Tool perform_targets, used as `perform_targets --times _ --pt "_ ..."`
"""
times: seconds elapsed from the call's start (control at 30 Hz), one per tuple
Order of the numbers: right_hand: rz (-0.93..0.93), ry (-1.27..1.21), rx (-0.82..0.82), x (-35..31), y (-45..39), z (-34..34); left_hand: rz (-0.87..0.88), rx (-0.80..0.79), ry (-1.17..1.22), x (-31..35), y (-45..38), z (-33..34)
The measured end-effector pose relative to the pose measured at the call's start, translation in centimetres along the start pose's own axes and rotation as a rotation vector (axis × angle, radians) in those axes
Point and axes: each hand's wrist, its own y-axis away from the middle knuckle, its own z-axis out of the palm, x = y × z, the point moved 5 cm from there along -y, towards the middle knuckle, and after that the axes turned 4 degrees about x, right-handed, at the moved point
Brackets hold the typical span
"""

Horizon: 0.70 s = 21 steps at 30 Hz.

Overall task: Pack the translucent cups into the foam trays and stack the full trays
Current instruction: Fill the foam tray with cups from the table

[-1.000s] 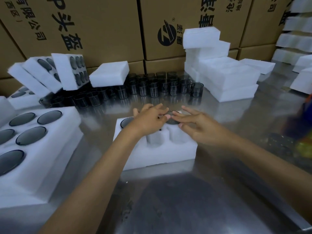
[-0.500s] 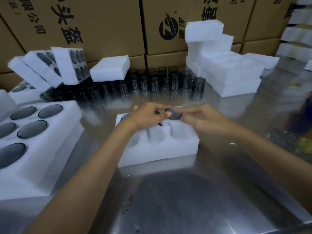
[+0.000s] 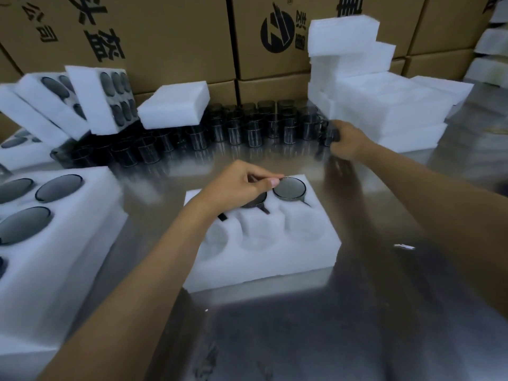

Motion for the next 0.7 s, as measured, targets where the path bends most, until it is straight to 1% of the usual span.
perform_targets --times 0.13,0.3,0.37,0.4,0.47,0.53,0.6,0.7 --pt "0.028 0.054 0.074 0.7 -0.3 0.5 0.011 0.006 -0.020 0.1 0.0 -0.1" --pt "0.007 0.048 0.191 0.4 3.0 -0.7 0.021 -0.015 -0.026 0.3 0.4 -0.2" --pt "-0.059 0.019 0.219 -0.6 4.8 -1.8 0.030 0.036 -0.024 0.7 0.6 -0.5" --pt "-0.113 0.006 0.225 -1.5 5.8 -2.4 0.035 0.106 -0.010 0.8 0.8 -0.9" --pt "-0.226 -0.049 0.217 -3.7 8.1 -3.6 0.037 0.289 0.100 1.2 1.3 -2.0" --pt "-0.322 -0.141 0.178 -6.3 10.7 -4.5 0.034 0.418 0.241 1.8 2.2 -3.1" --pt "-0.381 -0.213 0.131 -8.9 13.3 -4.7 0.026 0.439 0.381 2.4 3.3 -3.5" --pt "-0.436 -0.228 0.137 -12.0 16.3 -4.2 0.068 0.331 0.510 3.7 5.4 -3.2"
